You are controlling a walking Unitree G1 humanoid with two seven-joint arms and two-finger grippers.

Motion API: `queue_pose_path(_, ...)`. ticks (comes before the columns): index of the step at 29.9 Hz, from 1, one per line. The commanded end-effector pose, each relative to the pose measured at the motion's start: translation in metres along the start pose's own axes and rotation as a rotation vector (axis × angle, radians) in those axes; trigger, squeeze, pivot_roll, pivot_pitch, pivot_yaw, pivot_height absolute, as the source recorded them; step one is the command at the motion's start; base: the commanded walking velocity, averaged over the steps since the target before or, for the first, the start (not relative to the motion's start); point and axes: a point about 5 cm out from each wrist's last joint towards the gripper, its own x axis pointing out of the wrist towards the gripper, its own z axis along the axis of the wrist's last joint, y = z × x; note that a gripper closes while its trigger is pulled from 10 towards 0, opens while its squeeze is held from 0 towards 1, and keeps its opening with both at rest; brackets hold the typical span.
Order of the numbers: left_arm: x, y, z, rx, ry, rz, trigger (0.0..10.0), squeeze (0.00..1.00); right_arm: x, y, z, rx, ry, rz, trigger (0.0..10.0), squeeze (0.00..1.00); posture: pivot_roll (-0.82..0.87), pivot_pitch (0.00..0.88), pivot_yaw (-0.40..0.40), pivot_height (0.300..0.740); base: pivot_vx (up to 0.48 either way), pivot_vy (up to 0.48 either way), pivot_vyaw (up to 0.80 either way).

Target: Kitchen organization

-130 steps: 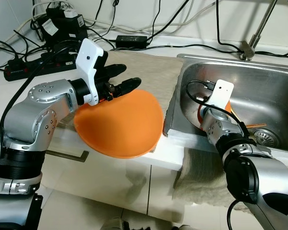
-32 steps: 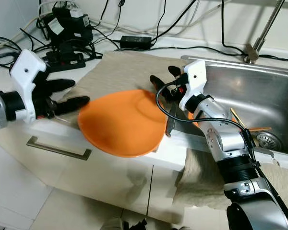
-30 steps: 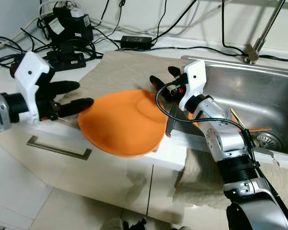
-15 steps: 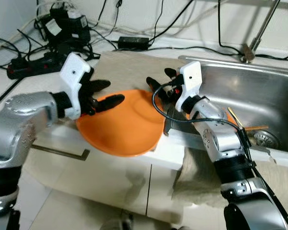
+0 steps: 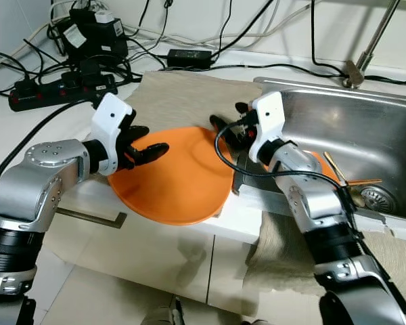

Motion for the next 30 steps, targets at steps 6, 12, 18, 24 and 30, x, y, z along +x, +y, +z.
queue_pose_path(6,0.002,0.002,-0.003,-0.019,0.025,-0.013,10.0,0.00,-0.027,-0.014,0.020,-0.031,0.012,0.064,10.0,0.00,0.08,0.037,0.035,0.740,0.000,0.000,0.00)
queue_pose_path(12,0.003,-0.001,0.000,-0.020,0.025,-0.047,10.0,0.00,-0.046,-0.012,0.038,-0.043,0.032,0.123,10.0,0.00,0.07,0.040,0.044,0.740,0.000,0.000,0.00)
queue_pose_path(18,0.013,-0.013,0.000,-0.017,0.052,-0.116,10.0,0.00,-0.047,0.000,0.031,0.029,0.051,0.193,10.0,0.00,0.06,0.044,0.052,0.740,0.000,0.000,0.00)
queue_pose_path(24,0.020,-0.018,-0.006,-0.044,0.100,-0.144,10.0,0.00,-0.051,0.013,0.015,0.076,0.109,0.233,10.0,0.00,0.06,0.048,0.050,0.740,0.000,0.000,0.00)
queue_pose_path(30,0.026,-0.019,-0.009,-0.035,0.133,-0.141,10.0,0.00,-0.050,0.017,0.010,0.123,0.112,0.232,10.0,0.00,0.06,0.043,0.055,0.740,0.000,0.000,0.00)
